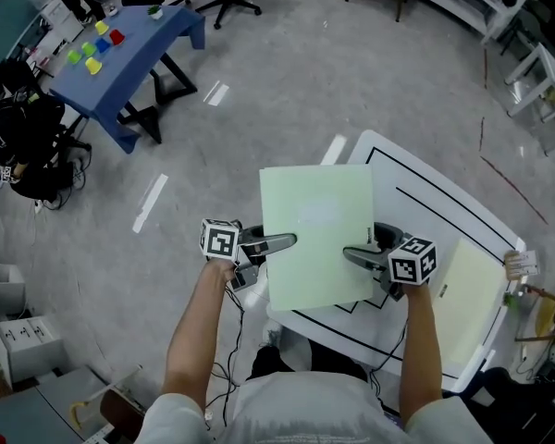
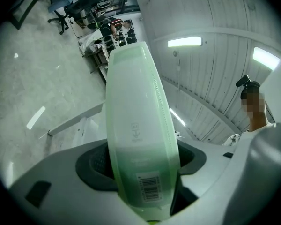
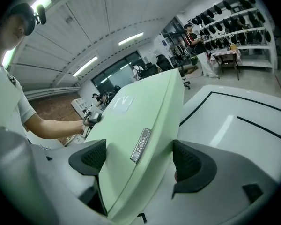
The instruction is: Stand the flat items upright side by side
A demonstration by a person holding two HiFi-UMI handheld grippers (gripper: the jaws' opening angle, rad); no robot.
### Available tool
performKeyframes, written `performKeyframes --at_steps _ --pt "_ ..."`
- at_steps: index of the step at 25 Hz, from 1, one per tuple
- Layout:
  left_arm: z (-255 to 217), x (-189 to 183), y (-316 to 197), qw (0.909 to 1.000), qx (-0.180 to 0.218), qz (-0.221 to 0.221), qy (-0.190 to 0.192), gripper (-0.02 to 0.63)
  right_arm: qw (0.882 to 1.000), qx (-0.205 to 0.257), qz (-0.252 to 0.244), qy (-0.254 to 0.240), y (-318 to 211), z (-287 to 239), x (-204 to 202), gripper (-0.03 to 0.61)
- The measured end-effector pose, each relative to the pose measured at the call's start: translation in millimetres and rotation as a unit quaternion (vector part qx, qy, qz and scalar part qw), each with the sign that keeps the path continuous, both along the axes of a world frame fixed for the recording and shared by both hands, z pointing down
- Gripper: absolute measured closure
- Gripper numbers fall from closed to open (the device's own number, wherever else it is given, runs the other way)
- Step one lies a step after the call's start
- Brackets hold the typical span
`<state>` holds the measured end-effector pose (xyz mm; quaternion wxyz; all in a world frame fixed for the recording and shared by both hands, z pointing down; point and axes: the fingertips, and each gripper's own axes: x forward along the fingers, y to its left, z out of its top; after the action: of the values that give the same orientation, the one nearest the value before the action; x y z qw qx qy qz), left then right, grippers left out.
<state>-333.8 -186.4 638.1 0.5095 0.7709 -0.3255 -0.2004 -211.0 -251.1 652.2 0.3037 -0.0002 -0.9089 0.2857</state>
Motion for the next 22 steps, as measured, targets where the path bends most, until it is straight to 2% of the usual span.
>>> performKeyframes --at_steps 5,12,18,22 --pt "-15.7 4.2 -2.7 0.9997 0.016 -0.016 -0.012 0.312 1.000 0.008 0.016 -0.010 1.5 -11.0 9.6 0.143" --pt "-29.7 6.5 -1.8 0.9987 -0.003 -0.047 -0.019 0.328 0.997 0.032 0.062 -0.015 -1.6 -26.4 23.4 0.144" --pt "-59.3 -5.8 0.1 0.9911 0.022 -0.112 -0.069 0.334 0.989 0.077 0.127 -0.017 -11.3 -53.1 45.1 0.144" --pt "-79.6 -14.2 0.2 0.9811 0.048 -0.145 -0.119 0.334 0.975 0.142 0.169 -0.015 -11.4 -79.6 60.2 0.144"
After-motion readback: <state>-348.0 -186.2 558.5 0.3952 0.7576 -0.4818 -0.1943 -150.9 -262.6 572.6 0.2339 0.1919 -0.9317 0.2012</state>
